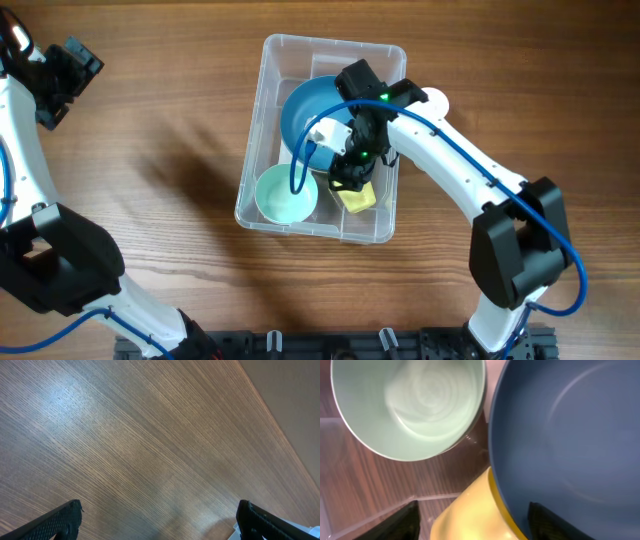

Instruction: Pack container

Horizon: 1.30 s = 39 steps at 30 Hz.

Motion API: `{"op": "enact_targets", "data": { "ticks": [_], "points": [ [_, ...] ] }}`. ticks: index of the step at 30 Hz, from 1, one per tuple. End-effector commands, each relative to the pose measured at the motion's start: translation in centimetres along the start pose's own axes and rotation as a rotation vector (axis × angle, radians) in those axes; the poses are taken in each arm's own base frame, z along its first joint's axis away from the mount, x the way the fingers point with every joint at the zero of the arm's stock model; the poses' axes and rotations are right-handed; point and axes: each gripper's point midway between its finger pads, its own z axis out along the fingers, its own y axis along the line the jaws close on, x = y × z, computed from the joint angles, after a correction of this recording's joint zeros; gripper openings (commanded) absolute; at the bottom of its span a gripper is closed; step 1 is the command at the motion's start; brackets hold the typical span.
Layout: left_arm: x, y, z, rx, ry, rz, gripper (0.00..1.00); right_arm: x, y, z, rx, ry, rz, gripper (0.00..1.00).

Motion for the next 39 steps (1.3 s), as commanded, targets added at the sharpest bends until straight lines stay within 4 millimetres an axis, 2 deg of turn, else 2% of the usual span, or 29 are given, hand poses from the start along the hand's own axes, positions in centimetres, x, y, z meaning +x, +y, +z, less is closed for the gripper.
{"op": "enact_targets", "data": {
  "ticks": [1, 5, 11, 30, 34, 39],
  "points": [
    [-0.9, -0.6, -1.7, 0.017, -0.046, -0.001, 1.0, -0.6, 0.6, 0.1, -0.045, -0.017, -0.009, 0.67],
    [-0.9, -0.6, -1.7, 0.017, -0.046, -0.001, 1.0, 0.3, 1.4, 0.0, -0.078, 0.019, 0.008, 0.66],
    [-0.9, -0.6, -1.7, 0.017, -0.046, -0.001, 1.0, 0.6, 1.7, 0.0, -0.087, 0.03, 0.039, 0.63],
    [-0.9, -0.6, -1.7, 0.017, -0.046, -0.001, 1.0, 2.9, 4.9, -0.8, -0.214, 0.133, 0.159, 0.42],
    [-0.9, -0.6, -1.7, 0.017, -0.046, -0.001, 1.0, 2.8, 5.5, -1.6, -0.238, 0.14, 0.171, 0.33],
    [-0.9, -0.6, -1.7, 0.017, -0.046, -0.001, 1.0, 2.4, 5.9, -3.2, -0.249, 0.153, 0.177, 0.32]
  ]
}}
